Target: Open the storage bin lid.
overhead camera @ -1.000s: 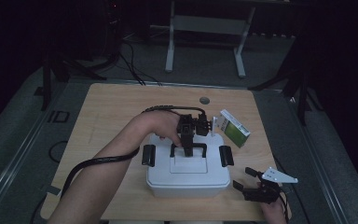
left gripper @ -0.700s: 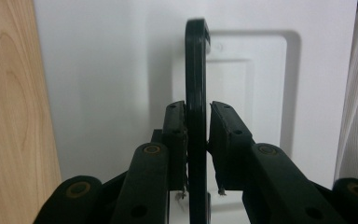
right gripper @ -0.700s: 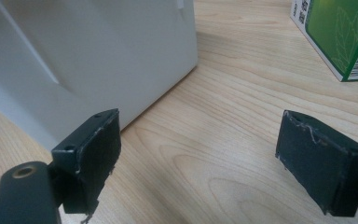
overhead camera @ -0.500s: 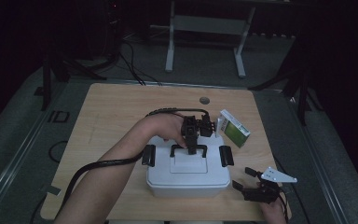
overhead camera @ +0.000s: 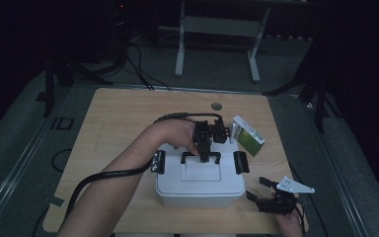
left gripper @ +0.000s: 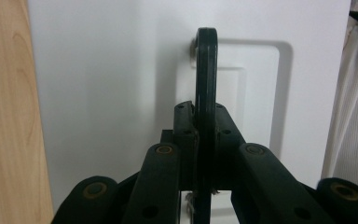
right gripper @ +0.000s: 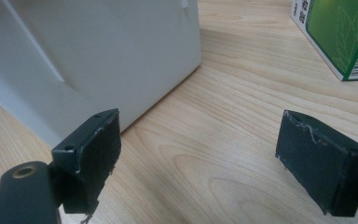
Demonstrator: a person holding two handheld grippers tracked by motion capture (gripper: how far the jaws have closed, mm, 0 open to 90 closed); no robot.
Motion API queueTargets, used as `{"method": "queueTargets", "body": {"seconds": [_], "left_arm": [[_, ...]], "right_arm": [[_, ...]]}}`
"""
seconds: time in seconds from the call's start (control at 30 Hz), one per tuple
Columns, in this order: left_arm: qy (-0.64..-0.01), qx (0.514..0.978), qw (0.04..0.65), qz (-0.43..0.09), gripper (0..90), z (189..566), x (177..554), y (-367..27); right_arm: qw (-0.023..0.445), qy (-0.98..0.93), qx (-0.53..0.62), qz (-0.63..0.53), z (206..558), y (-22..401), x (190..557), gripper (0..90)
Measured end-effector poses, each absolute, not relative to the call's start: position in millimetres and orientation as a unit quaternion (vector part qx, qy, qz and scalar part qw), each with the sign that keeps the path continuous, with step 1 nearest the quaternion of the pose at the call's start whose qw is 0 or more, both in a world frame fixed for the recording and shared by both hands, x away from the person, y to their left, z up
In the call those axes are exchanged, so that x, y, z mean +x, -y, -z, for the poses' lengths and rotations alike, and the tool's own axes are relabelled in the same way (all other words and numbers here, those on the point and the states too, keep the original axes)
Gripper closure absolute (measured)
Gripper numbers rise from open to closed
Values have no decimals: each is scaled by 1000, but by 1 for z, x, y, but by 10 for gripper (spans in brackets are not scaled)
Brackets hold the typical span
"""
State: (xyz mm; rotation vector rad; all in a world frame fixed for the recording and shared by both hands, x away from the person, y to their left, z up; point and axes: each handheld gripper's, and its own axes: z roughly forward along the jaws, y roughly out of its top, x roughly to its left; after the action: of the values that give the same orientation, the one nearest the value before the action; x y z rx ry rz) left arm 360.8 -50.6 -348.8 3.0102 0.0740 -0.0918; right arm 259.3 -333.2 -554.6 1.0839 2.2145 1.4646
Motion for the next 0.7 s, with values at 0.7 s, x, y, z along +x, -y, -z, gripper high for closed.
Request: {"method": "queueTargets", "body": {"seconds": [0.7], "left_arm": [[-28,997,71,21,840,310,355,11]], "right_arm": [[134,-763,376,-508,555,333,259,136]]}}
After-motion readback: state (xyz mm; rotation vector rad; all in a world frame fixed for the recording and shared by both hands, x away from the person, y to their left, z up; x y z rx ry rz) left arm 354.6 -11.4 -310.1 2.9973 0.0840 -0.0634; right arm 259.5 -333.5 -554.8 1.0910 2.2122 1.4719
